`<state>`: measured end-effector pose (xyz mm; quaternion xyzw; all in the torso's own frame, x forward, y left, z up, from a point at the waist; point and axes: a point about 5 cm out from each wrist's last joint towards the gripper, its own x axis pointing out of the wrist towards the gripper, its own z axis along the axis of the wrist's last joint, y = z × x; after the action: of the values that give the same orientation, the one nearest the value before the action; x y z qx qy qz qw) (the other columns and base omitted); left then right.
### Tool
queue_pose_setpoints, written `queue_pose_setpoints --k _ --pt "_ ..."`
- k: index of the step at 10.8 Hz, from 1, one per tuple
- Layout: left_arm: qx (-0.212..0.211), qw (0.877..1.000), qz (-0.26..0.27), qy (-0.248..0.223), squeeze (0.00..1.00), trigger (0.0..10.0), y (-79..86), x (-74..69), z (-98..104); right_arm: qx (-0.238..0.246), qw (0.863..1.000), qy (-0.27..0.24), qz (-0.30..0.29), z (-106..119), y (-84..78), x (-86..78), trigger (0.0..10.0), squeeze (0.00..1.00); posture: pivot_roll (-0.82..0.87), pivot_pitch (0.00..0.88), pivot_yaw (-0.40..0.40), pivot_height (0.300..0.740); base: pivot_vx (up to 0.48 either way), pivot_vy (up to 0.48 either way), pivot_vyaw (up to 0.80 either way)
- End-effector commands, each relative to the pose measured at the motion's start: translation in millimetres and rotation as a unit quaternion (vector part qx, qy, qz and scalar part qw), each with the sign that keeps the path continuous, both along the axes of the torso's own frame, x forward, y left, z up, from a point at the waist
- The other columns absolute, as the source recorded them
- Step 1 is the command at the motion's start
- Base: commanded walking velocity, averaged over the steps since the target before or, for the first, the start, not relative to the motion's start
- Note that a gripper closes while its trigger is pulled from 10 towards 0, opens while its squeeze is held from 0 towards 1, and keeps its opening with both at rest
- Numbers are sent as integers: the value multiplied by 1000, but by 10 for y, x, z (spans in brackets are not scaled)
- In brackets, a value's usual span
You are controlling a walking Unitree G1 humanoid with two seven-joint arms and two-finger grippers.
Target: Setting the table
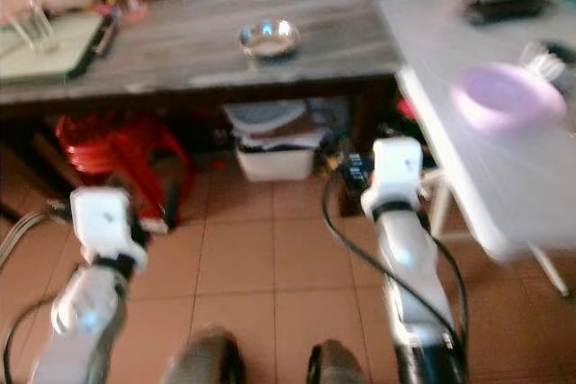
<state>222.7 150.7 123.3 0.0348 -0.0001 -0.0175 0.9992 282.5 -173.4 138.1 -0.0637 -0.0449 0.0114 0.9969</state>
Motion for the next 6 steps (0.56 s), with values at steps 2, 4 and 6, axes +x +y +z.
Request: queue_pose_setpoints --k 2,4,6 --pt "17 1000 15 1 0 10000 58 -13 28 -11 999 -30 9 113 83 -24 10000 0 67 109 52 740 0 0 400" --pt "41 997 69 4 0 10000 192 -142 26 -19 1000 -23 -1 68 8 -182 10000 0 76 88 55 740 0 0 703" --pt "31 998 57 5 0 10000 197 -139 36 -22 1000 -15 -5 33 -23 -221 10000 0 75 83 51 740 0 0 616"
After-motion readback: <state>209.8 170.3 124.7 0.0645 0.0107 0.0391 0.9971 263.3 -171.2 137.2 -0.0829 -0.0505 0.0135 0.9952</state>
